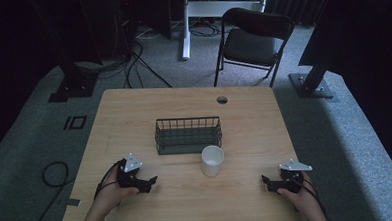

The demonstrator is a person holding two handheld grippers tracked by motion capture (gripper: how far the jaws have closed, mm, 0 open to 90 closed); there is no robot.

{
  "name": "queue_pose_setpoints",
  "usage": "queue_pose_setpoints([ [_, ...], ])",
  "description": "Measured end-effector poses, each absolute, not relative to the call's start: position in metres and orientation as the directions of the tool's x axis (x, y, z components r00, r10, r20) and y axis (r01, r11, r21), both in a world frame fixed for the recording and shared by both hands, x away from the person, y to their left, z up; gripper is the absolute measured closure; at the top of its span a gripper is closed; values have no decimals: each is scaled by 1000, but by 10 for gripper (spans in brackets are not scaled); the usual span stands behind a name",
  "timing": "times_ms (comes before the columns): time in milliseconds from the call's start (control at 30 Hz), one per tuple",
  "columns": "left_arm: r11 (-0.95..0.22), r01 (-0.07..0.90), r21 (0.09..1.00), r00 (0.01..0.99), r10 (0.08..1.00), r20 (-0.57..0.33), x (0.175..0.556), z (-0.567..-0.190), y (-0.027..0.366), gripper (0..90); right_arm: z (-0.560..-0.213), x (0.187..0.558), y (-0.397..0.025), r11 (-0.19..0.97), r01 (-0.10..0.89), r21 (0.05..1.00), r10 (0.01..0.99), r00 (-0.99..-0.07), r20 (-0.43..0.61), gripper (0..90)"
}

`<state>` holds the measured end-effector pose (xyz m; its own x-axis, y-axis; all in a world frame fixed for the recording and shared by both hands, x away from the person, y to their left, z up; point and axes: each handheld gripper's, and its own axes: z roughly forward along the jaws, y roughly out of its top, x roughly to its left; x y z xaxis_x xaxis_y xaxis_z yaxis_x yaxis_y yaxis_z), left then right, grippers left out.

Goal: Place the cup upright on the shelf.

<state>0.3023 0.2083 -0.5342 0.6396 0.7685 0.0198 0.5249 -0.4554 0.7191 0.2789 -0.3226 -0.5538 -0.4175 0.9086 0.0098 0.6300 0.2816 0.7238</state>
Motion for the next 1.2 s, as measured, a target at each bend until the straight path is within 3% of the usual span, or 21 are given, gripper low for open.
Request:
queue_pose_setpoints([
  [1200,-480,366,797,791,612,6,320,-512,108,17,-554,279,-323,281,630,724,909,-417,10,113],
])
